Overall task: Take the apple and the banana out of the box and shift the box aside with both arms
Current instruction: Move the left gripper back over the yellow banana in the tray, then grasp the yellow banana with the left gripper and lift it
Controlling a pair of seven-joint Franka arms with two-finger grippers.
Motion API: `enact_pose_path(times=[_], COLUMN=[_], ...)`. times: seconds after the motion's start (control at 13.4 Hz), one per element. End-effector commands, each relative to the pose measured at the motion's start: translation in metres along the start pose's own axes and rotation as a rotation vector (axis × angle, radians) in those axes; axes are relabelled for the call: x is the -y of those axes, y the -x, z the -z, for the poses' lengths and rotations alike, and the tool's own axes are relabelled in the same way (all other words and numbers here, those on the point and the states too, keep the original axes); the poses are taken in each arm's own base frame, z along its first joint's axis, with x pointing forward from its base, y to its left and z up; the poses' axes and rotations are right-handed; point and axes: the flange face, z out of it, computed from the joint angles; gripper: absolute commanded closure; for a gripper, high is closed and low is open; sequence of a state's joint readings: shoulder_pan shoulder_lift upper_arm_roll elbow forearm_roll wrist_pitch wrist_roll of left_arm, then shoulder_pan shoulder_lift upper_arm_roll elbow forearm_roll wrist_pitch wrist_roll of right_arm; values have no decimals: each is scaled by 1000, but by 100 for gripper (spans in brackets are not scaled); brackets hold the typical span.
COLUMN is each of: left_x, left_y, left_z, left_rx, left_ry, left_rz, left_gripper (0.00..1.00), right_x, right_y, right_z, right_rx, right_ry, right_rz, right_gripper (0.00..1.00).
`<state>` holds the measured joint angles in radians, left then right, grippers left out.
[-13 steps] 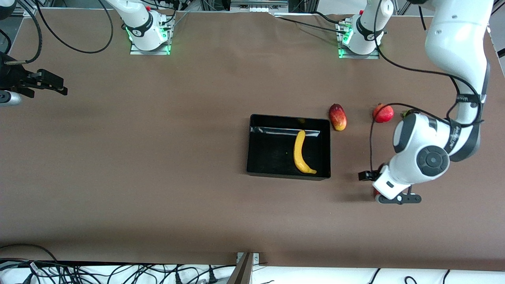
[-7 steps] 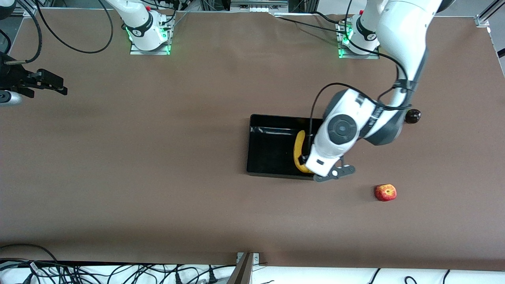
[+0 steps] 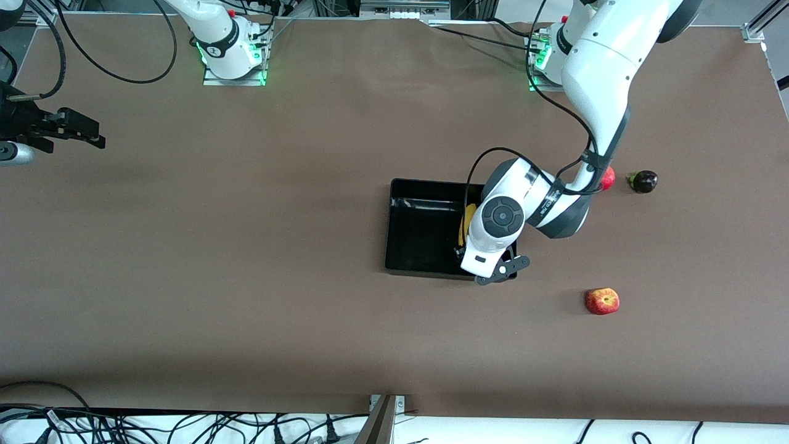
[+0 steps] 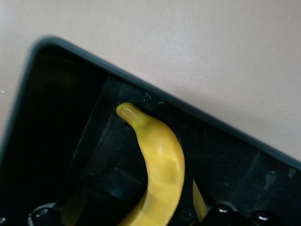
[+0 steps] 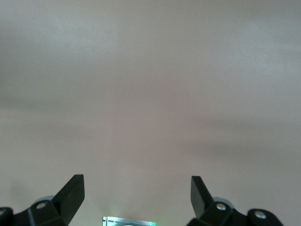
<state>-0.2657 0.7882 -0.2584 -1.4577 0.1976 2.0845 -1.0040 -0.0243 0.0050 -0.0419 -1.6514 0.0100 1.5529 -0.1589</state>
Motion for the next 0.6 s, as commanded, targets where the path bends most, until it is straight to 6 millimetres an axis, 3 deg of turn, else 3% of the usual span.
enact_pose_path(times=[0.0,0.37,0.52], left_x=[3,5,6], left_y=[11,20,19], left_z=[-14,-38,-37], left_rx=[8,19,20], left_ry=[-11,-6,-5], left_rz=[-15,-41,-78], left_gripper=[0,0,31], right_x=[-4,-5,-5], right_y=[5,5,5], right_z=[1,1,1], right_rx=[0,-1,-1], right_ry=[-24,-25,-25], right_rz=[11,9,9], right_gripper=[0,0,0])
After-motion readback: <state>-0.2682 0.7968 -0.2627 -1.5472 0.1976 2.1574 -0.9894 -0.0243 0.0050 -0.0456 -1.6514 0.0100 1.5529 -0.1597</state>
